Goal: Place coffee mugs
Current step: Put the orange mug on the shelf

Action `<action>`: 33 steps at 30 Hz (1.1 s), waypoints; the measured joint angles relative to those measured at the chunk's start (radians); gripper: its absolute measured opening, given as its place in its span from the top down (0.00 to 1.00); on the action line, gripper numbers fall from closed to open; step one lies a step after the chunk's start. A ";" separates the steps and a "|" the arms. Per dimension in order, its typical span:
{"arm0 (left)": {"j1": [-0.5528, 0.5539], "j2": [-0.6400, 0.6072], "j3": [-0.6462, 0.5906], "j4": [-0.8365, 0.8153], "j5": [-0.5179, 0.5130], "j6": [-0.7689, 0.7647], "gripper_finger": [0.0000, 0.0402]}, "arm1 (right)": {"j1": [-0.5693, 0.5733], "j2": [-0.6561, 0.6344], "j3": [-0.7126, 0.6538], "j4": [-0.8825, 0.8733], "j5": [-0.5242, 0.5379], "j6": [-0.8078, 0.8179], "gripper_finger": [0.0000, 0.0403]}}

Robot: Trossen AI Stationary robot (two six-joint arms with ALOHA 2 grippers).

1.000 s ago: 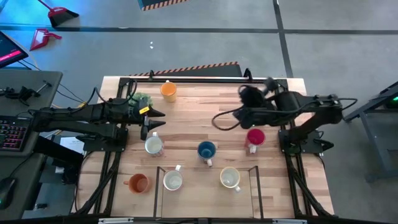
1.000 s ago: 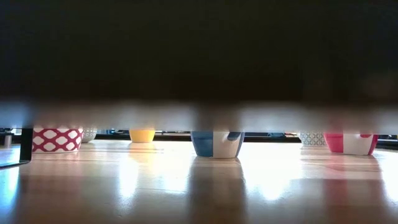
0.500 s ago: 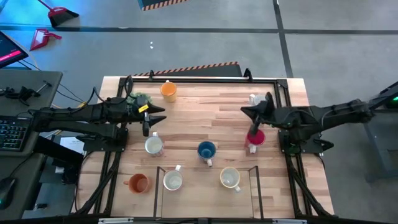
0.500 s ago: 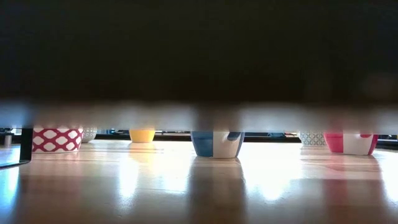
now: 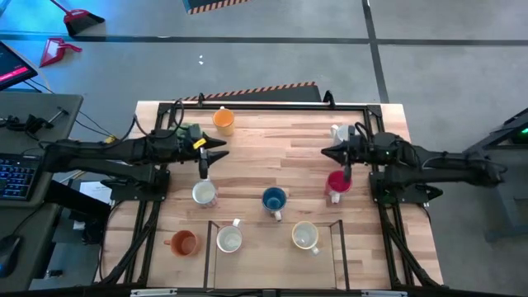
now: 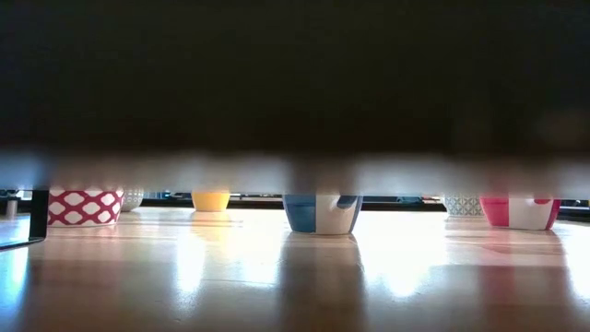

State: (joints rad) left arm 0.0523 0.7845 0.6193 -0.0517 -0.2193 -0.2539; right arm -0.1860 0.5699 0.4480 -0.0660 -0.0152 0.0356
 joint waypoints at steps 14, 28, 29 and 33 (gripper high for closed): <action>0.161 0.149 0.014 -0.030 -0.110 -0.102 0.56 | -0.182 -0.002 -0.007 0.056 0.055 0.039 0.98; 0.442 0.394 0.311 -0.486 -0.002 0.125 0.52 | -0.181 0.000 -0.006 0.000 0.145 0.073 0.97; 0.463 0.415 0.320 -0.498 0.023 0.129 0.52 | -0.181 0.000 -0.006 -0.003 0.147 0.080 0.97; 0.520 0.497 0.345 -0.537 0.132 0.128 0.52 | -0.181 0.000 -0.006 -0.006 0.147 0.107 0.97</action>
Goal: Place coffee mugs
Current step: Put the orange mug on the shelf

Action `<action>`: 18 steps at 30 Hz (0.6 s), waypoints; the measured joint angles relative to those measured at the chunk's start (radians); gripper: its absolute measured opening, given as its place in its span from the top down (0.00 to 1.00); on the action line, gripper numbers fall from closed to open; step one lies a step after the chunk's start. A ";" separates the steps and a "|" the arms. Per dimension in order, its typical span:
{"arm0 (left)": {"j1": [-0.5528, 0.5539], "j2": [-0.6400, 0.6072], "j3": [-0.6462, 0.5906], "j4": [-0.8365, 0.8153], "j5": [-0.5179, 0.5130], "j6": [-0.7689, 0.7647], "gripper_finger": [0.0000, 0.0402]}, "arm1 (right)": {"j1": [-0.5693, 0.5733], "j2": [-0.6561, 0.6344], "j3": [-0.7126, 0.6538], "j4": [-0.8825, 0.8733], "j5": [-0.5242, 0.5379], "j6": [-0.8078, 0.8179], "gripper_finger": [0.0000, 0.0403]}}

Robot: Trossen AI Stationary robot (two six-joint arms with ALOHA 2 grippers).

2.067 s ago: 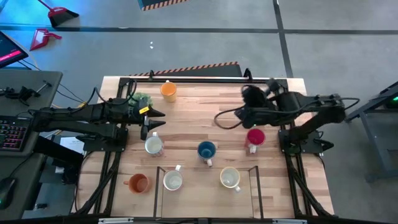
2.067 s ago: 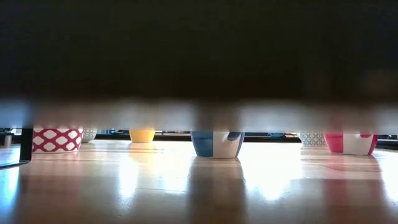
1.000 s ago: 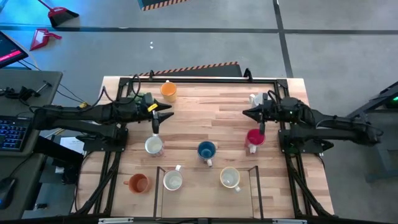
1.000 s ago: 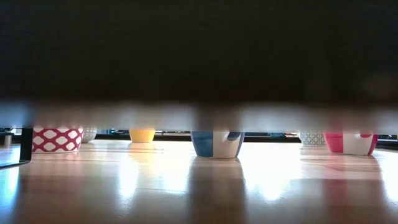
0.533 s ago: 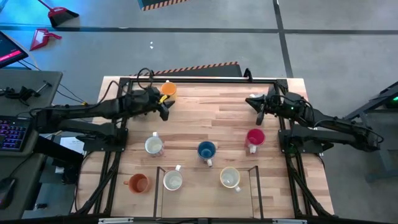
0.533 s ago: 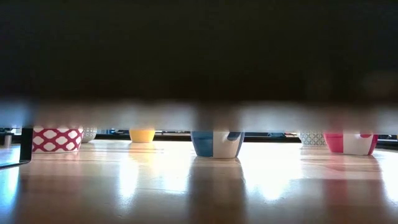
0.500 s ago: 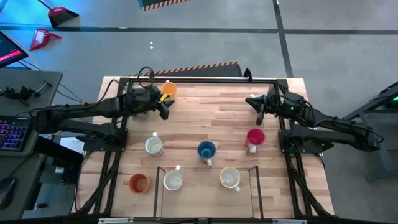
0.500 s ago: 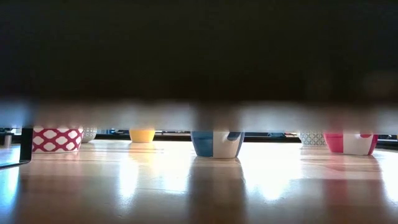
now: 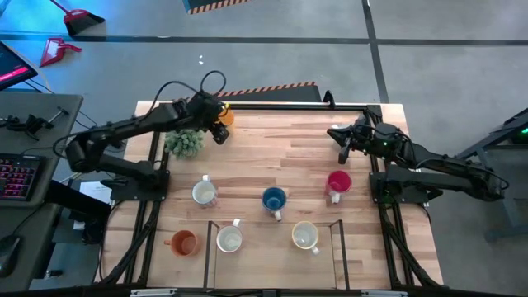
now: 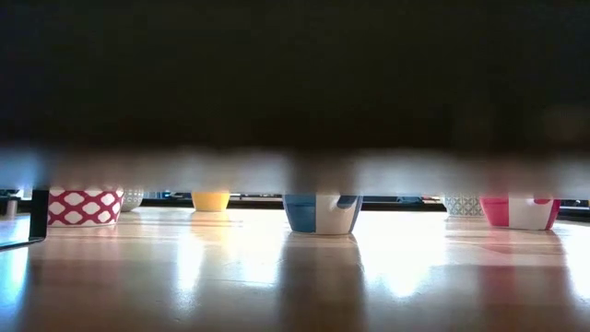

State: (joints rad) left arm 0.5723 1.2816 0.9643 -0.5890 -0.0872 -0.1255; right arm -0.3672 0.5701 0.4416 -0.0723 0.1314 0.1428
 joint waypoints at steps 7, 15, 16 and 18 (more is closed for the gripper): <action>0.013 0.104 0.067 -0.043 0.016 0.061 0.52 | 0.000 0.000 0.000 -0.018 0.000 0.014 0.97; 0.044 0.180 0.127 -0.130 -0.010 0.111 0.52 | 0.000 0.000 0.000 -0.023 -0.026 0.015 0.97; 0.047 0.187 0.126 -0.135 -0.009 0.111 0.52 | 0.001 0.000 0.000 -0.023 -0.033 0.014 0.97; 0.051 0.198 0.126 -0.127 -0.006 0.111 0.52 | 0.001 0.000 0.000 -0.026 -0.037 0.017 0.97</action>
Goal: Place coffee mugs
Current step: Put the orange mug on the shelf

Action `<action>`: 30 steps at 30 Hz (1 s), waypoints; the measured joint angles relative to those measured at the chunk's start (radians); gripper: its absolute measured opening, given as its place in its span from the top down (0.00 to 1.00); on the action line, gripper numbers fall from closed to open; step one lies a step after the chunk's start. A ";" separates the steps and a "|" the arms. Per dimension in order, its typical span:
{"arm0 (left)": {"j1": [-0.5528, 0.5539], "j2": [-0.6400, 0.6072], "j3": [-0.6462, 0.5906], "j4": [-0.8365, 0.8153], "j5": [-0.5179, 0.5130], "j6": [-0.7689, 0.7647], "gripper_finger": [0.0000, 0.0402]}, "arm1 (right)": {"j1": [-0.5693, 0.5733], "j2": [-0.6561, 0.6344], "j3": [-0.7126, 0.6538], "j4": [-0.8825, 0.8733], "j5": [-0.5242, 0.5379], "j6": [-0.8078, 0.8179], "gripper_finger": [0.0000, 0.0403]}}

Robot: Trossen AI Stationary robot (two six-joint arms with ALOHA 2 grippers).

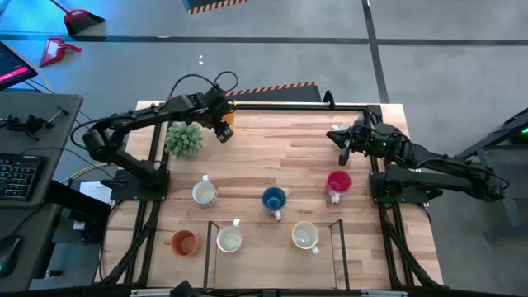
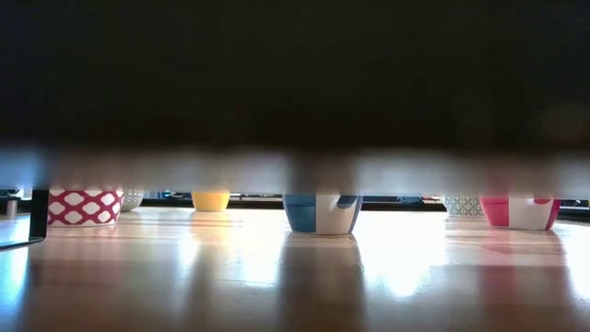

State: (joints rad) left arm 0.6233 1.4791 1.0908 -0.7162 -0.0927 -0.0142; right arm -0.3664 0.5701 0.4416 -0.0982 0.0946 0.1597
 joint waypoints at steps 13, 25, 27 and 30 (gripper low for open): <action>0.003 0.070 0.000 0.010 -0.012 0.027 0.52 | 0.000 0.000 0.000 -0.003 -0.024 -0.002 0.97; 0.005 0.130 0.000 0.078 -0.054 0.037 0.52 | 0.000 0.000 0.000 -0.003 -0.046 0.000 0.97; 0.005 0.136 0.000 0.079 -0.055 0.043 0.52 | 0.000 0.000 0.000 -0.003 -0.046 0.001 0.97; 0.005 0.149 0.000 0.069 -0.054 0.045 0.52 | 0.000 0.000 0.000 -0.003 -0.047 0.001 0.97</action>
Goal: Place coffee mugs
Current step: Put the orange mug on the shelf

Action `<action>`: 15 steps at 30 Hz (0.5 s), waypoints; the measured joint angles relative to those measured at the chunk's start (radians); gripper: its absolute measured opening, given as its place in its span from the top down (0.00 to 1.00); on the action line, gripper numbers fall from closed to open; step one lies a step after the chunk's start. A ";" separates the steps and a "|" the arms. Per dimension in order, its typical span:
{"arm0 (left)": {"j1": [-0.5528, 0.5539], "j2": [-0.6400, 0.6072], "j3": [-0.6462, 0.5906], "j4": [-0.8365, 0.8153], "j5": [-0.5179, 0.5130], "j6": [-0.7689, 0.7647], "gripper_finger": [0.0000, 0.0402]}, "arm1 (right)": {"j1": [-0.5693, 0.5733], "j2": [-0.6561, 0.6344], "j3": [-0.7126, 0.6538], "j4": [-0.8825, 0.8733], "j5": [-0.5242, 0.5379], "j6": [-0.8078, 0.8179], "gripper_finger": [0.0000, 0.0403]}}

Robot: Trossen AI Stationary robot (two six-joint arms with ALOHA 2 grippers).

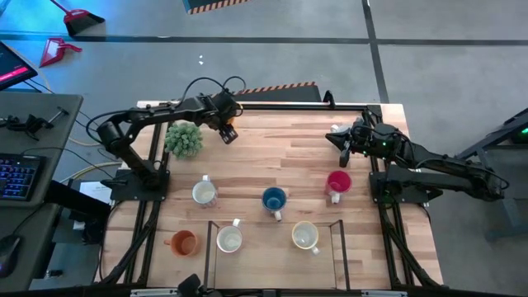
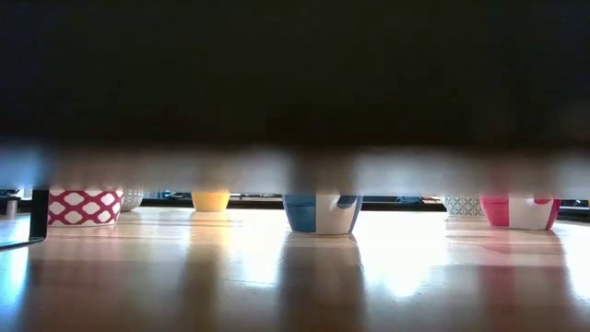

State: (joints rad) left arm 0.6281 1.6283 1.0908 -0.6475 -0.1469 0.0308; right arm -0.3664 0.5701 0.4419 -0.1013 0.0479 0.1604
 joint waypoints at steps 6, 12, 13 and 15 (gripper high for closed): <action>-0.004 0.012 0.000 -0.004 0.005 0.000 0.52 | 0.000 0.000 0.000 0.000 0.000 0.000 0.97; -0.007 0.011 0.000 -0.004 0.006 -0.001 0.56 | 0.000 0.000 0.000 0.000 0.000 0.000 0.97; -0.008 0.011 0.000 -0.004 0.007 -0.001 0.58 | 0.000 0.000 0.000 0.000 0.000 0.000 0.97; -0.009 0.011 0.000 -0.004 0.017 -0.001 0.63 | 0.000 0.000 0.000 -0.004 0.000 0.000 0.97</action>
State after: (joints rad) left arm 0.6188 1.6398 1.0908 -0.6518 -0.1299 0.0297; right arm -0.3664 0.5701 0.4419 -0.1057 0.0479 0.1604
